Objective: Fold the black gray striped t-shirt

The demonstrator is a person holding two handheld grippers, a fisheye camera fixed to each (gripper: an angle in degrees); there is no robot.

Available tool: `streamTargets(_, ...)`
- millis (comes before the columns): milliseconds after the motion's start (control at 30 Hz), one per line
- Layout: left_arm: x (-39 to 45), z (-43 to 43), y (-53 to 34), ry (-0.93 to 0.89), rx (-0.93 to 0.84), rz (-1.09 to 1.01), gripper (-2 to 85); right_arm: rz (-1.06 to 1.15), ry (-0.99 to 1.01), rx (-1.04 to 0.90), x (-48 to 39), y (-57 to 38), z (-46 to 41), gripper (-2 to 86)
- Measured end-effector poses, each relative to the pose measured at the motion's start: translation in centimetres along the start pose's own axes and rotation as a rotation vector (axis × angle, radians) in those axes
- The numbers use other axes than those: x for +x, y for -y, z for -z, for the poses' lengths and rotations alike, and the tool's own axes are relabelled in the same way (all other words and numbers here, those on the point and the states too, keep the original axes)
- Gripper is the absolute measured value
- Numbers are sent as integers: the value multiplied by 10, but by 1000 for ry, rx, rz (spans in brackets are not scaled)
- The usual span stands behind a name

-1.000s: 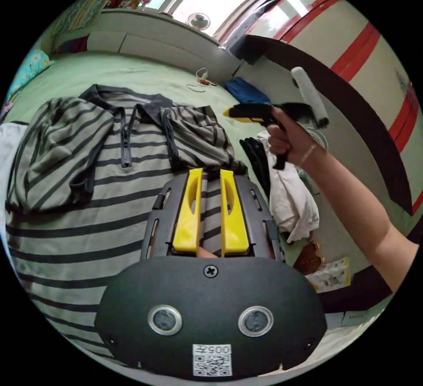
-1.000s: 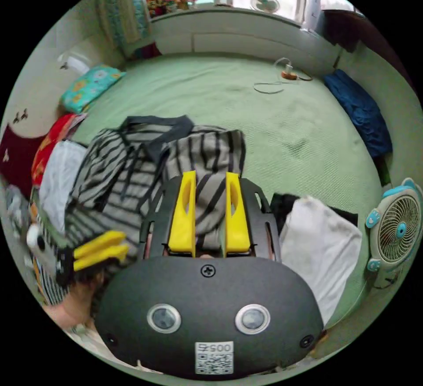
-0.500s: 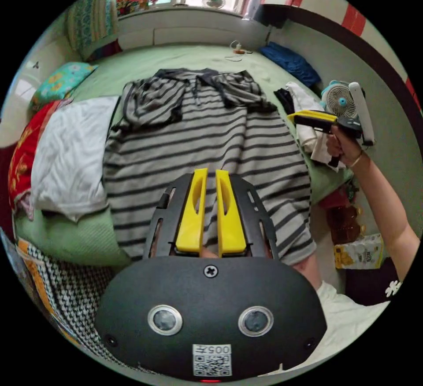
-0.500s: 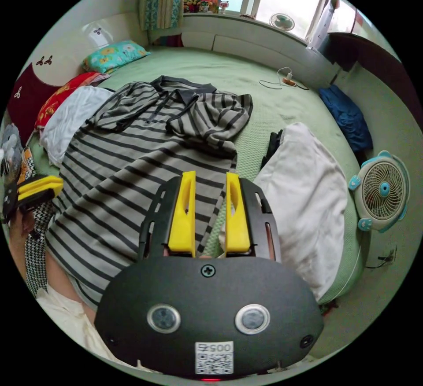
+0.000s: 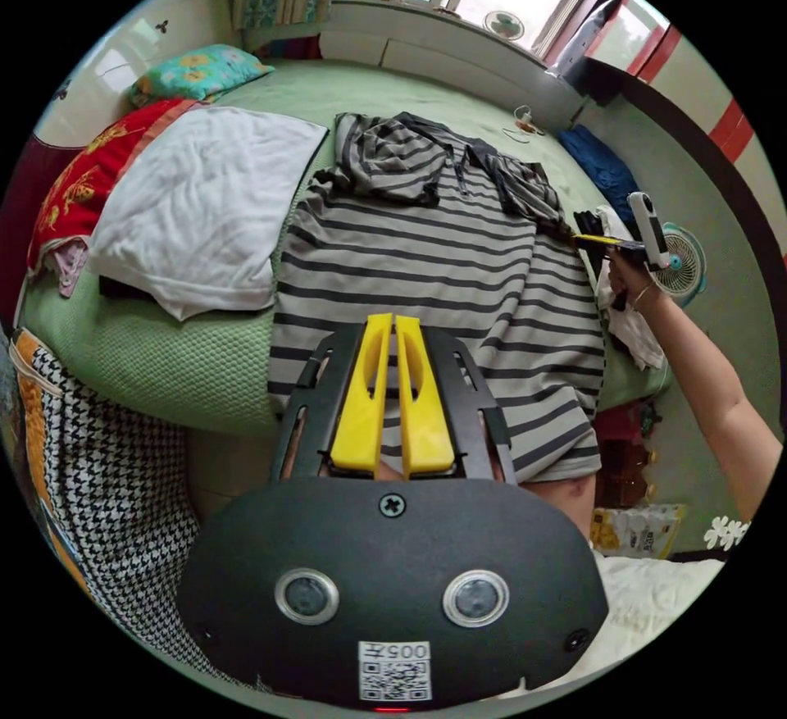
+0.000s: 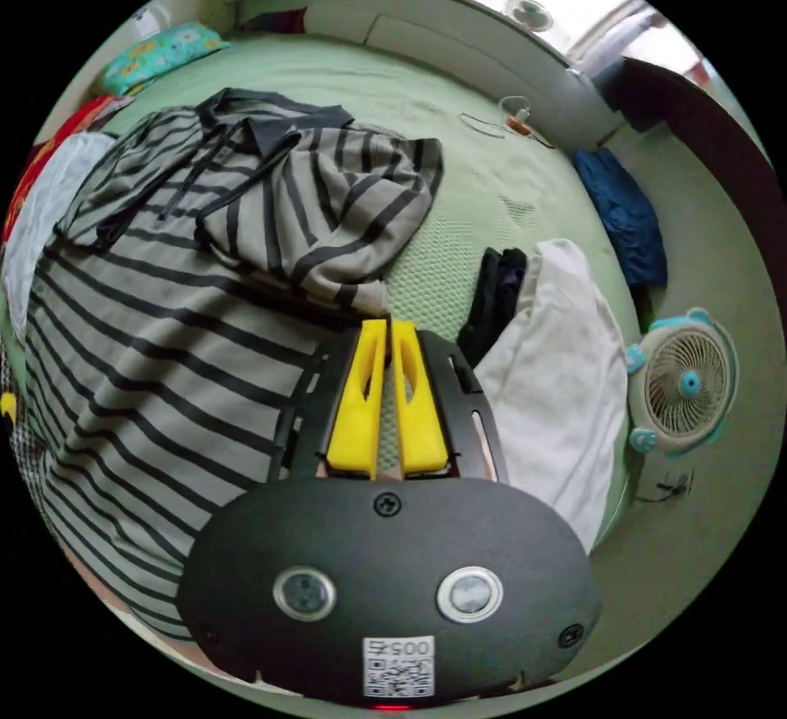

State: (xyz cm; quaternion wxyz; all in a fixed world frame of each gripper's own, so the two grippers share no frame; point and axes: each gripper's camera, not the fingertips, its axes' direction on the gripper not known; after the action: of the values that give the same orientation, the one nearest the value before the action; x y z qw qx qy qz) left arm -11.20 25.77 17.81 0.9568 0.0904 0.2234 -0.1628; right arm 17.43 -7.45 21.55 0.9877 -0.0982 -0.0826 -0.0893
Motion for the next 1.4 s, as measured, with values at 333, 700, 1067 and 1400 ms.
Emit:
streamTargets(333, 5, 42, -19, 10, 14, -29, -6, -281, 191, -87, 35, -54, 24, -13)
streamTargets(700, -5, 66, -45, 50, -15, -13, -6, -270, 252, 86, 4, -172, 136, -11)
streamTargets(1067, -8, 32, -74, 156, -126, -39, -4, -247, 288, -10, -33, -261, 106, -13)
streamTargets(1400, -18, 24, -100, 121, -128, -41, -6, -254, 348, 26, -22, -290, 113, -14)
